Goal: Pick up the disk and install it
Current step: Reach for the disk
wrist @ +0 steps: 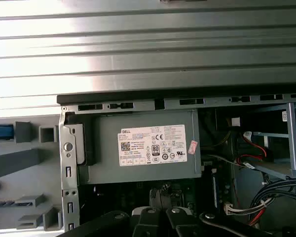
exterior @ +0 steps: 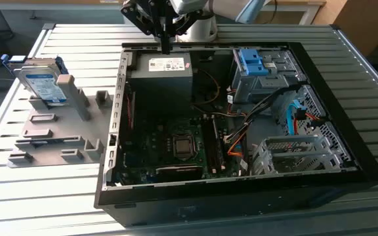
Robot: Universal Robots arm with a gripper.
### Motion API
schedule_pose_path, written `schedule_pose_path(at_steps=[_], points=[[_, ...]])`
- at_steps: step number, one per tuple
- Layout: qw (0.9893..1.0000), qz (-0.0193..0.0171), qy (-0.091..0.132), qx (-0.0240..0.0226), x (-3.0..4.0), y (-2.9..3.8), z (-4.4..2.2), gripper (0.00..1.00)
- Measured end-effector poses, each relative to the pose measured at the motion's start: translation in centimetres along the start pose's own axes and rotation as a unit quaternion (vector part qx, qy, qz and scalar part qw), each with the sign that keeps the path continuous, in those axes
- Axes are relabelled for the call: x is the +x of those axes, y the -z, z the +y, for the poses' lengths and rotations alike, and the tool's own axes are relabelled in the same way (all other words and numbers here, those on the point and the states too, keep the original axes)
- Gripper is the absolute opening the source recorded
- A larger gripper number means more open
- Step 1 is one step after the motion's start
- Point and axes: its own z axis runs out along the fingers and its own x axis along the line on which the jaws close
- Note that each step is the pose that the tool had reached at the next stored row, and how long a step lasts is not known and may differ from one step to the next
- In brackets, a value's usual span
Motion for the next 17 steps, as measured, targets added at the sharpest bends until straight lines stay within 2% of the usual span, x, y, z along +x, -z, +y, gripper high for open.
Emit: schedule_pose_path(at_steps=[6,17], points=[[1.0,0.0,0.0,0.0,0.03,0.0,0.0,0.11],[1.0,0.0,0.0,0.0,0.71,-0.04,-0.06,0.11]])
